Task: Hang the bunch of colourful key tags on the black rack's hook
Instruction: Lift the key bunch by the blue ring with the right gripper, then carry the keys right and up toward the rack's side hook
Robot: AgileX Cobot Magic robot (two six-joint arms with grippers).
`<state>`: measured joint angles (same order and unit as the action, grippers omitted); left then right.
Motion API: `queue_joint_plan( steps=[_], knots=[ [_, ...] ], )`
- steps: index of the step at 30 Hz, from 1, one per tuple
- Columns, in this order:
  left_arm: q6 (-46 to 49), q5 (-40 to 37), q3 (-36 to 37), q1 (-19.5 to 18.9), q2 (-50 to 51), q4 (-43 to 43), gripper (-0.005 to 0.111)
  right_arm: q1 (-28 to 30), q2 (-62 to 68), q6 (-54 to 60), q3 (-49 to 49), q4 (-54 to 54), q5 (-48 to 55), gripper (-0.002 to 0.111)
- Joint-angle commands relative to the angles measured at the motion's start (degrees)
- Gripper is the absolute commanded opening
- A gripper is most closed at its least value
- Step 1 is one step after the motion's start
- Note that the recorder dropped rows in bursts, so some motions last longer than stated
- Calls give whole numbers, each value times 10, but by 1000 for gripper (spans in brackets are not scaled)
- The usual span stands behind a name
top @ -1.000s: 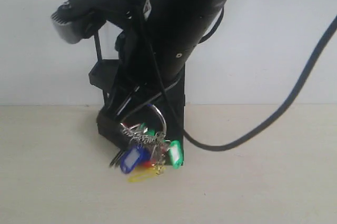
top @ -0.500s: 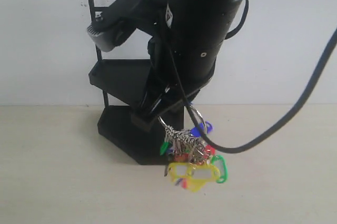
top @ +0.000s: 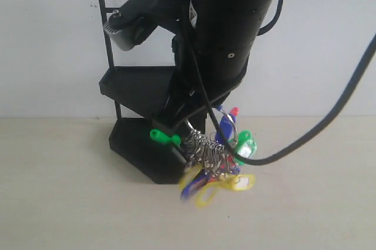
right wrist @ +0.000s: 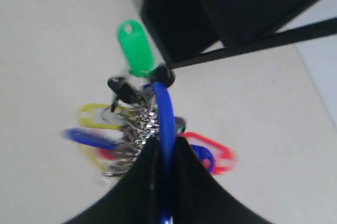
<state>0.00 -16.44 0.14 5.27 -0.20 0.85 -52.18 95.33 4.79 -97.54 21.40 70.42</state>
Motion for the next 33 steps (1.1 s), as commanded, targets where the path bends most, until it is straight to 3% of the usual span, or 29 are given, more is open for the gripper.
queue_joint_plan(
  steps=[1, 10, 16, 23, 33],
  knots=[
    [0, 1, -1, -1, 2, 2, 4, 9, -10, -92, -3, 163, -5, 0],
    [0, 1, -1, -1, 2, 2, 4, 114, -24, -169, -3, 179, -10, 0],
    [0, 1, -1, -1, 2, 2, 4, 182, -24, -217, -3, 169, -127, 0],
    [0, 1, -1, -1, 2, 2, 4, 219, -20, -263, -3, 172, -292, 0],
    [0, 1, -1, -1, 2, 2, 4, 224, 13, -269, -3, 174, -416, 0]
  ],
)
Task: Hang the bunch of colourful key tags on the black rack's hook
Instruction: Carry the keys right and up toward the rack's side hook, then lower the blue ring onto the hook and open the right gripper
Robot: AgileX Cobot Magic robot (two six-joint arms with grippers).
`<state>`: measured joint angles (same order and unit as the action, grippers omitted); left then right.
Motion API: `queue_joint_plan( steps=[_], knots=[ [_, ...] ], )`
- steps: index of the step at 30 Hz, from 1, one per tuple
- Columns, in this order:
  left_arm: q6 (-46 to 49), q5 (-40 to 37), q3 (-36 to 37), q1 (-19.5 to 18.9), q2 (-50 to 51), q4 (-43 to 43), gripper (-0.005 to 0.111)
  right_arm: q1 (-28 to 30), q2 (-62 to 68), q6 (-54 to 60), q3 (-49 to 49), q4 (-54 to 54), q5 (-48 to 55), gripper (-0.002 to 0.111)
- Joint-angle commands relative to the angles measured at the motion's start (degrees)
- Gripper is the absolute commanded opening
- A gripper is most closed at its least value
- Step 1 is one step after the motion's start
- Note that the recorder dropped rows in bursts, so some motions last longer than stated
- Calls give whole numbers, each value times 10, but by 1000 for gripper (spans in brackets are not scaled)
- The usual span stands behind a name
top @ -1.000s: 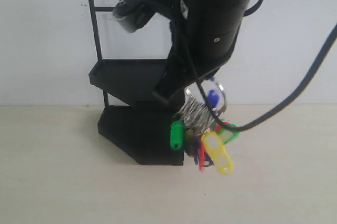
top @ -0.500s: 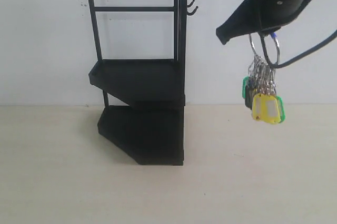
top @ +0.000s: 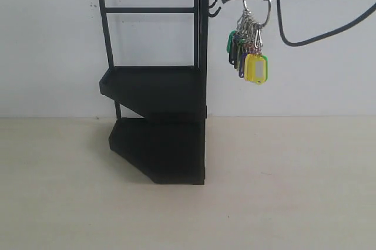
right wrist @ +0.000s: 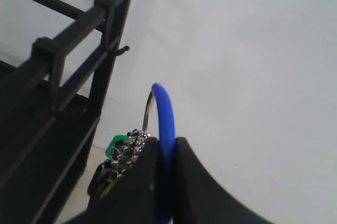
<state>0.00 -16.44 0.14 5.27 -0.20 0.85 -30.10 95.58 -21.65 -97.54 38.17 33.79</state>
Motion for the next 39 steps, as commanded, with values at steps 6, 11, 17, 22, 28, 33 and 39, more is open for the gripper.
queue_joint_plan(
  steps=[6, 11, 17, 22, 28, 33, 39],
  knots=[
    [0, 1, -1, -1, 2, 2, 4, 4, 32, -3, -3, -25, -85, 0],
    [0, 1, -1, -1, 2, 2, 4, 1, 33, 18, -3, -68, -105, 0],
    [0, 1, -1, -1, 2, 2, 4, -2, 34, 73, -3, -128, -88, 0],
    [0, 1, -1, -1, 2, 2, 4, -3, 34, 73, -3, -141, -73, 0],
    [0, 1, -1, -1, 2, 2, 4, -3, 36, 74, -3, -152, -53, 0],
    [0, 1, -1, -1, 2, 2, 4, -3, 39, 77, -3, -179, -53, 0],
    [0, 1, -1, -1, 2, 2, 4, -3, 39, 104, -3, -214, -45, 0]
  ],
)
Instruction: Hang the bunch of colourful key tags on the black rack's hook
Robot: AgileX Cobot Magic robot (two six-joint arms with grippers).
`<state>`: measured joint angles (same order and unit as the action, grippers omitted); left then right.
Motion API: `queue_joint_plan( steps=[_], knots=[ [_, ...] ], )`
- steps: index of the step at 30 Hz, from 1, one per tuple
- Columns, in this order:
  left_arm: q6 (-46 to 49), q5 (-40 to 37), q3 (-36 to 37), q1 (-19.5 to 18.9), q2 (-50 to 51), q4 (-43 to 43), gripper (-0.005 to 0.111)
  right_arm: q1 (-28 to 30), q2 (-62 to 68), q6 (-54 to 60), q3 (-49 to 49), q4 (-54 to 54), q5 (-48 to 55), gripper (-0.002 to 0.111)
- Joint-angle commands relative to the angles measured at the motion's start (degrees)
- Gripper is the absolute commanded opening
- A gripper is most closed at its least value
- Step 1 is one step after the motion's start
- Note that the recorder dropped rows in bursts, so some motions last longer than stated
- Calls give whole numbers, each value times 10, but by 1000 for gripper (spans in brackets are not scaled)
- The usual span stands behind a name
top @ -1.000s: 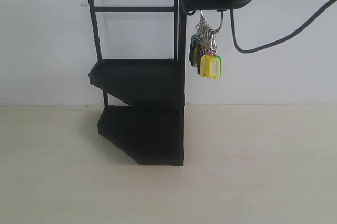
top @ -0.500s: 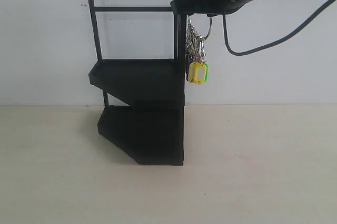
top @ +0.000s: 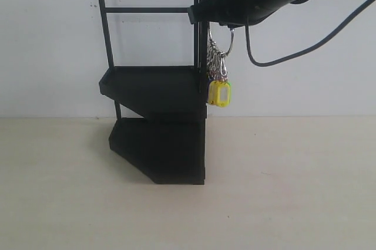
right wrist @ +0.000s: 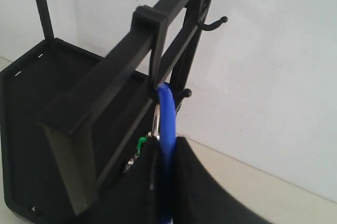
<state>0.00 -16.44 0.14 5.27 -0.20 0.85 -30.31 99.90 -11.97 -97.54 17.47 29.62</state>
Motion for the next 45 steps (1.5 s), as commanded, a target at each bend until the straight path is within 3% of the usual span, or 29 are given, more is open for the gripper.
queue_joint_plan(
  steps=[1, 8, 14, 16, 30, 40, 45],
  knots=[
    [0, 1, -1, -1, 2, 2, 4, -1, -4, 10, -3, -9, -2, 0],
    [0, 1, -1, -1, 2, 2, 4, -1, -4, 25, -3, -22, 2, 5],
    [0, 1, -1, -1, 2, 2, 4, -1, -4, 36, -3, -23, 0, 47],
    [0, 1, -1, -1, 2, 2, 4, -1, -4, 37, -3, -23, -1, 50],
    [0, 1, -1, -1, 2, 2, 4, -1, -49, 36, -3, -22, 7, 50],
    [0, 1, -1, -1, 2, 2, 4, -1, -101, 47, 2, -20, 132, 49],
    [0, 1, -1, -1, 2, 2, 4, -1, -162, 46, 92, -37, 95, 25]
  ],
)
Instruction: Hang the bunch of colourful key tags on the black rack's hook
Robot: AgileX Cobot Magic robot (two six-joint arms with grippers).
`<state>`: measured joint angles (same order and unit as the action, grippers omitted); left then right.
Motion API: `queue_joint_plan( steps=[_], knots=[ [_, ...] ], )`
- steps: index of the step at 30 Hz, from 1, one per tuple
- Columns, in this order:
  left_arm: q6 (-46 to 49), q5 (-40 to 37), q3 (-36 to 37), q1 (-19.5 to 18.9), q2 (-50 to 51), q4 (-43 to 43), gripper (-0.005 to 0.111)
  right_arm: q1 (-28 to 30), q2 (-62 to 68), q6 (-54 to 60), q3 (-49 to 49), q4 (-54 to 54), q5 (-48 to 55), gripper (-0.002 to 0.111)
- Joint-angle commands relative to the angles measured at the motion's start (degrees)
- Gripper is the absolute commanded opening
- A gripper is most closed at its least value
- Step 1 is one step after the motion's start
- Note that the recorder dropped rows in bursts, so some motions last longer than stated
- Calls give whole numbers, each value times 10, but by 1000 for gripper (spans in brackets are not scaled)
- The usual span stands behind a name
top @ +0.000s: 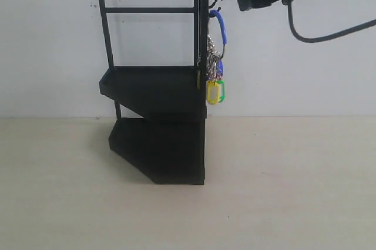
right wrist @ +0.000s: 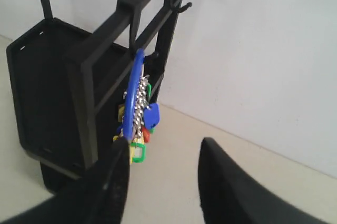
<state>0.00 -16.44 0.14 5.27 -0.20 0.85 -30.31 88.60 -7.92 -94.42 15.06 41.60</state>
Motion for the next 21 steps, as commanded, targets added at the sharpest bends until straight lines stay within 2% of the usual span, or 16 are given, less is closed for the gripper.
queue_joint_plan(
  steps=[1, 6, 15, 21],
  knots=[
    [0, 1, -1, -1, 2, 2, 4, -1, -61, 5, 82, -13, -41, 20],
    [0, 1, -1, -1, 2, 2, 4, -1, -129, 13, 209, -13, -97, -1],
    [0, 1, -1, -1, 2, 2, 4, -1, -189, -25, 395, -37, -175, 0],
    [0, 1, -1, -1, 2, 2, 4, -1, -193, -60, 442, -101, -189, 0]
  ],
)
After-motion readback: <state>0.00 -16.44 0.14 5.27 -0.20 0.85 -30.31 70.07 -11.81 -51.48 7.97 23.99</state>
